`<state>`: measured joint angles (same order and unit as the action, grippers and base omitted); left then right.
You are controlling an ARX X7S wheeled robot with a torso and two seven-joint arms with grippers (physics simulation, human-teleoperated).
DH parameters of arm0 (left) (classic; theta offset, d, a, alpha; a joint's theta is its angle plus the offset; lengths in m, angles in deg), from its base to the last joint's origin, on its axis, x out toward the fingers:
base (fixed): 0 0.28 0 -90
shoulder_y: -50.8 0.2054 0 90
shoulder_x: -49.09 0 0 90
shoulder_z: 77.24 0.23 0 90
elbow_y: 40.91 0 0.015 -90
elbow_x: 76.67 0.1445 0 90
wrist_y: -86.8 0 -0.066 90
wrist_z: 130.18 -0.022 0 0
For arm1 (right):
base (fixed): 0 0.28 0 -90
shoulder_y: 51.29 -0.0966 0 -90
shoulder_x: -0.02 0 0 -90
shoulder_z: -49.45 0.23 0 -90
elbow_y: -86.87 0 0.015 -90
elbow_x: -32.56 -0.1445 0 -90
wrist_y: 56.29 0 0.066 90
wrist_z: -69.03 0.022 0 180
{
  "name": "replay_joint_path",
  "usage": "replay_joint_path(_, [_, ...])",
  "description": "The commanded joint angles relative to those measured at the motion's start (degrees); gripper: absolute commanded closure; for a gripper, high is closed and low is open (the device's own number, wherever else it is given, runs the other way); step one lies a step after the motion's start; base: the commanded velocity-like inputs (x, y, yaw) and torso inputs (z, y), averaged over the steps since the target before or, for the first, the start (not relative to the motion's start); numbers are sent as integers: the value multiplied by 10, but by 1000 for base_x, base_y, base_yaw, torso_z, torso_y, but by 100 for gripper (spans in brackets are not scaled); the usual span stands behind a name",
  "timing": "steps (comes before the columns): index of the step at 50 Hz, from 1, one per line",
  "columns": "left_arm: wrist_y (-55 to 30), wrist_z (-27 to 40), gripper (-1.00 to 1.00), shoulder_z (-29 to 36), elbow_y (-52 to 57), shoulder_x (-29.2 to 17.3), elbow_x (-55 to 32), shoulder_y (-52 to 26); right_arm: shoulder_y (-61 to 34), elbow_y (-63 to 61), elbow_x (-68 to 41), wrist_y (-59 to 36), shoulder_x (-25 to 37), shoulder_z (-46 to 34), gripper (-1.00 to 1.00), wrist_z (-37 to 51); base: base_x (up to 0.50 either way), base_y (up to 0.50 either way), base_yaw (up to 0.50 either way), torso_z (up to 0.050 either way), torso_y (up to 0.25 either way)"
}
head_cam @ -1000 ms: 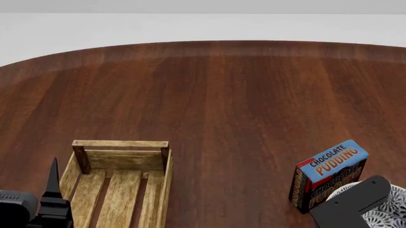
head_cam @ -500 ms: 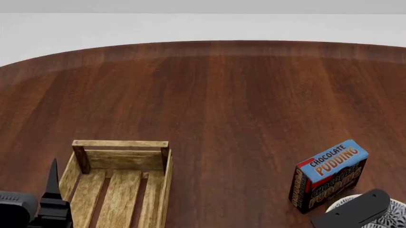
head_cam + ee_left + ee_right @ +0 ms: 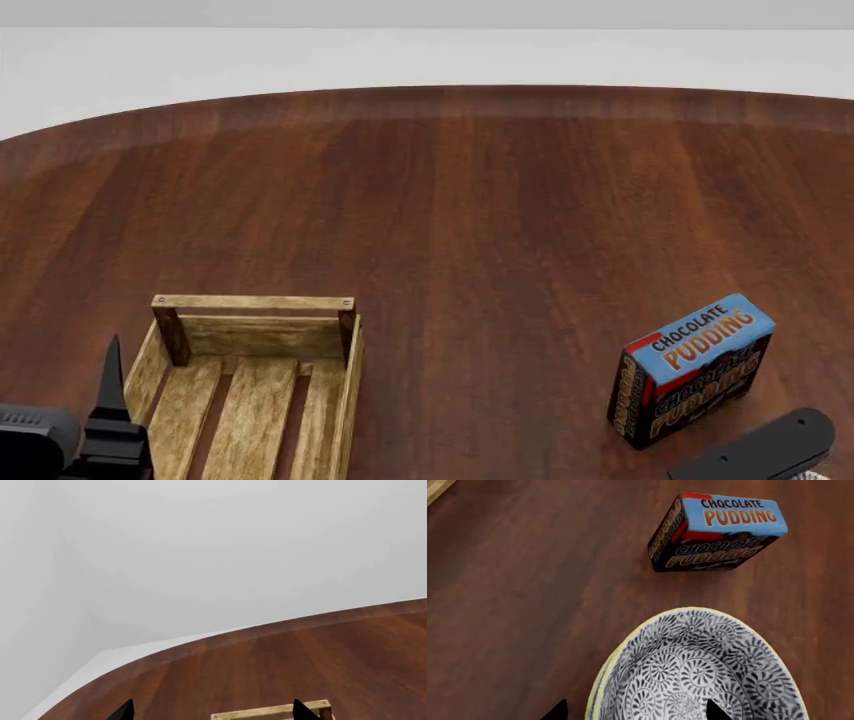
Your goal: Stack the left bowl on the right bowl and place them in the tray.
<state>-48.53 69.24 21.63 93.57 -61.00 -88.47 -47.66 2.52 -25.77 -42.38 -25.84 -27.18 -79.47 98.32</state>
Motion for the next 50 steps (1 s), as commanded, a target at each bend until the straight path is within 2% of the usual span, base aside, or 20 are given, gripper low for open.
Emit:
replay_joint_path(1, [3,2,-100,0,0,-2,-1,3,-9,0,2,-8,-1,3,-100,7,0,0,0,0,0])
replay_joint_path(32, [1,4,-100,-7,5,-5,-14,1,2,-53,-42,-21,-10,3,-100,84,0,0,0,0,0])
replay_joint_path(50, [13,7,-100,-6,-1,-7,-15,8,9,8,14,-1,-42,-20,-100,40,0,0,0,0,0])
